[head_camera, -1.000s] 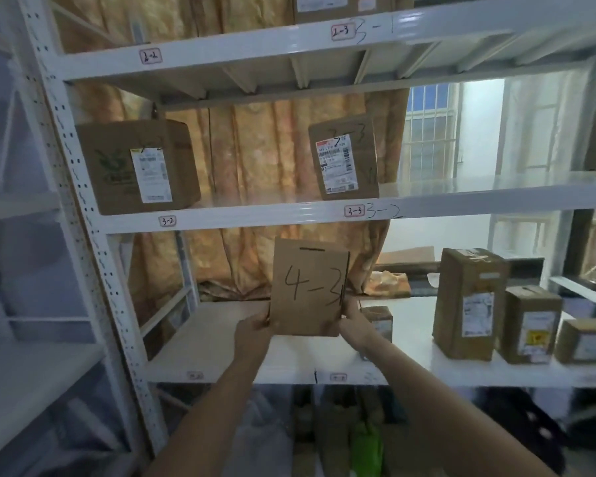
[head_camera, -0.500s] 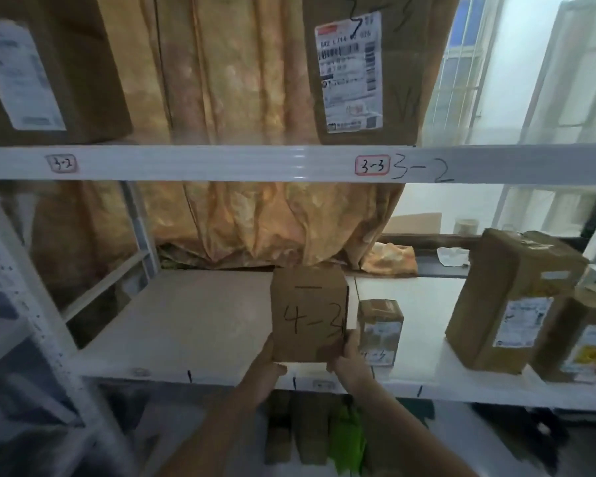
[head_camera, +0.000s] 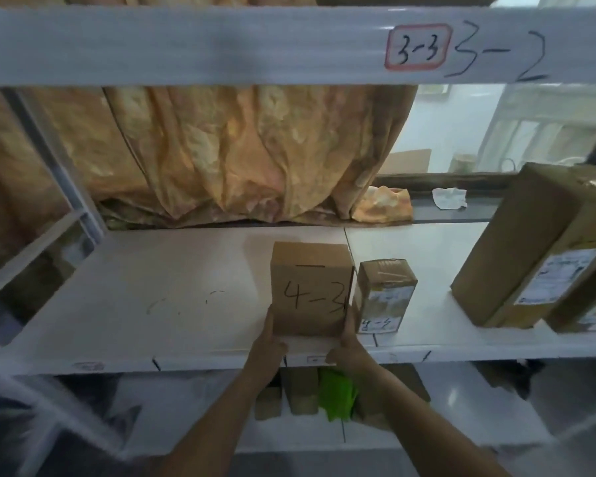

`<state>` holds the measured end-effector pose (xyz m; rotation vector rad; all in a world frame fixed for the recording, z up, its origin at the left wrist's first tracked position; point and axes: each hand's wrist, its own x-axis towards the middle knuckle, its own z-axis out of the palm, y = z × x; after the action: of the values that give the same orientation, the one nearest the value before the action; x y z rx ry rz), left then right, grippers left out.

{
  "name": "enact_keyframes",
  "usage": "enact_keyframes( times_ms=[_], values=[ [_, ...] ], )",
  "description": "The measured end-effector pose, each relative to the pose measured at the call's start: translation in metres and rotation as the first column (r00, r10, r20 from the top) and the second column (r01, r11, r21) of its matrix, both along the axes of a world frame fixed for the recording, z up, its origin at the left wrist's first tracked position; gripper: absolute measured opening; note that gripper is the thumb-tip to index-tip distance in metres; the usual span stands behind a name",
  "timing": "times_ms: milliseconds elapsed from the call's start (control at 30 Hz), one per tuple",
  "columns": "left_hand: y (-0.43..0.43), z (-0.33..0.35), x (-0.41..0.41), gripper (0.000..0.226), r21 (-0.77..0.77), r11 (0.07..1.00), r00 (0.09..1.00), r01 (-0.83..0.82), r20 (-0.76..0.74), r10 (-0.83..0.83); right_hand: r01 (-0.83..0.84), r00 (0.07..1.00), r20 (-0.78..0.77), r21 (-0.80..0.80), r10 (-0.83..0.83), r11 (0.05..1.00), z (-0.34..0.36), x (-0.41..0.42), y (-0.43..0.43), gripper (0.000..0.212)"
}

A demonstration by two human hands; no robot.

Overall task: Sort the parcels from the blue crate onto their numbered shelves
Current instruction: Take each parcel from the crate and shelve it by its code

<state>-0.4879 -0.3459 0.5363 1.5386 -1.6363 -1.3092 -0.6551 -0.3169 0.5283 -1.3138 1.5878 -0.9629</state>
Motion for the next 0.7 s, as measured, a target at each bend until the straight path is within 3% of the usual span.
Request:
enact_keyframes(
  times_ms=[200, 333, 433, 567, 633, 700],
  values=[
    [0.002, -0.002, -0.003, 0.085, 0.019, 0.998, 0.995, 0.061, 0.081, -0.062, 0.125, 0.992, -0.035, 0.08, -0.122, 0.989, 0.0, 0.009, -0.001, 0.101],
    [0.003, 0.0, -0.001, 0.088, 0.03, 0.995, 0.991, 0.094, 0.094, -0.096, 0.196, 0.978, 0.044, 0.153, -0.205, 0.969, 0.005, 0.015, -0.001, 0.084],
    [0.009, 0.0, -0.002, 0.09, 0.03, 0.994, 0.993, 0.102, 0.064, -0.104, 0.185, 0.977, 0.072, 0.167, -0.199, 0.968, 0.009, 0.014, 0.01, 0.083],
    [0.028, 0.002, -0.004, 0.092, -0.106, 0.988, 0.991, 0.11, 0.081, -0.102, 0.121, 0.989, -0.109, 0.162, -0.104, 0.979, 0.017, 0.01, 0.045, 0.058],
    [0.039, 0.006, -0.001, 0.089, -0.131, 0.978, 0.968, 0.16, 0.214, -0.129, 0.063, 0.953, -0.303, 0.205, 0.002, 0.977, 0.026, 0.004, 0.062, 0.063],
    [0.049, 0.015, 0.005, 0.091, -0.075, 0.967, 0.877, 0.245, 0.442, -0.188, 0.005, 0.851, -0.507, 0.272, 0.138, 0.962, 0.043, -0.003, 0.075, 0.074]
  ],
)
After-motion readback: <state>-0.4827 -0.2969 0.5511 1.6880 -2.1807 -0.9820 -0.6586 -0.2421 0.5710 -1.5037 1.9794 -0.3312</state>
